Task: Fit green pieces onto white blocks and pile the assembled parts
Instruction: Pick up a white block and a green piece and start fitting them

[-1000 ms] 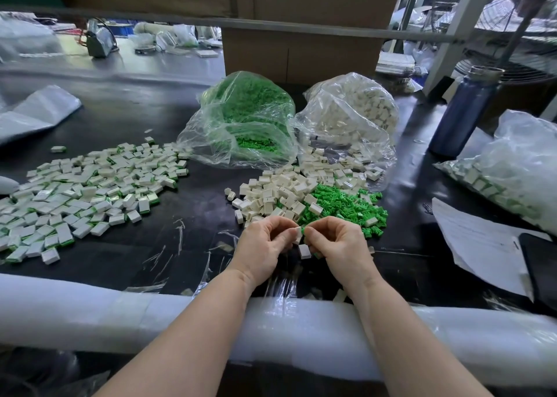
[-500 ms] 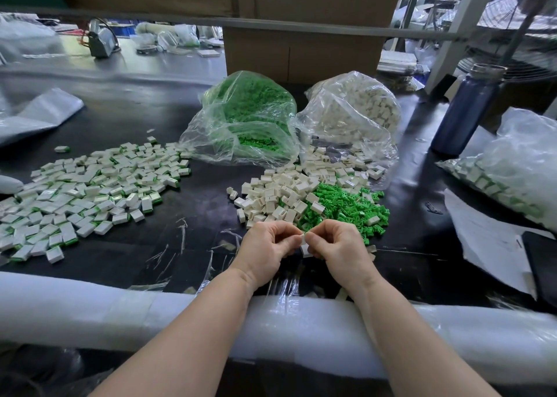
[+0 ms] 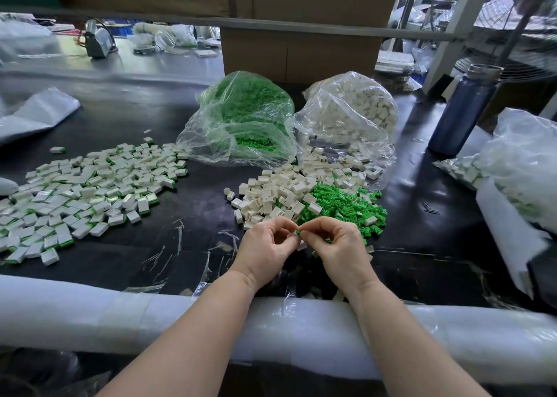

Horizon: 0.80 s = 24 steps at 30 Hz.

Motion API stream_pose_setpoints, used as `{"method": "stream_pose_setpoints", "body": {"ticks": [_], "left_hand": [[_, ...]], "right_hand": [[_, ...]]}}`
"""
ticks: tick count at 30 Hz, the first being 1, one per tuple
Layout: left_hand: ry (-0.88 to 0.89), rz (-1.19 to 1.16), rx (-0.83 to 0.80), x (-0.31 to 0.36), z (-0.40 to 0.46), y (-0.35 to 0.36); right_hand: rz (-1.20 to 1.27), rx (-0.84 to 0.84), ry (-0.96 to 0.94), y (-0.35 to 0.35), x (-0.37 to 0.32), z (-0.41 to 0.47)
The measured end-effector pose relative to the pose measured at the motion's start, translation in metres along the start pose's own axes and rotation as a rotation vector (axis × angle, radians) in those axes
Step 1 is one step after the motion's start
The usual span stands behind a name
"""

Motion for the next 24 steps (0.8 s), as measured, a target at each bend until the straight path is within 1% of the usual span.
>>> {"method": "stream_pose_setpoints", "body": {"ticks": [2, 5, 8, 12, 16, 22, 24], "left_hand": [[-0.023, -0.026, 0.007, 0.000, 0.000, -0.001], [-0.051, -0.140, 0.007, 0.001, 0.000, -0.001], [-0.026, -0.187, -0.008, 0.005, -0.001, -0.001], [0.051, -0.112, -0.014, 0.010, 0.000, -0.002], [0.074, -0.084, -0.027, 0.012, -0.001, -0.002], [0.060, -0.067, -0.018, 0.010, 0.000, -0.001], [0.053, -0.104, 0.013, 0.009, 0.000, -0.002]], "right_hand": [[0.025, -0.004, 0.007, 0.000, 0.000, 0.000], [0.095, 0.029, 0.049, -0.002, 0.002, 0.002], [0.093, -0.028, 0.097, 0.000, 0.004, 0.003], [0.092, -0.124, 0.089, 0.002, 0.003, 0.002], [0.157, -0.144, 0.104, -0.003, 0.004, 0.002], [0.143, -0.195, 0.125, 0.001, 0.004, 0.001], [0.147, -0.149, 0.119, 0.001, 0.005, 0.002]]}}
Point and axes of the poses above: each hand's wrist, its own z-axis towards the middle knuckle, its own y-axis out of the palm, x = y × z, the point moved 2 cm from there along z, towards the middle knuckle, and after that the axes turned 8 degrees about y, right-handed, at the moved point
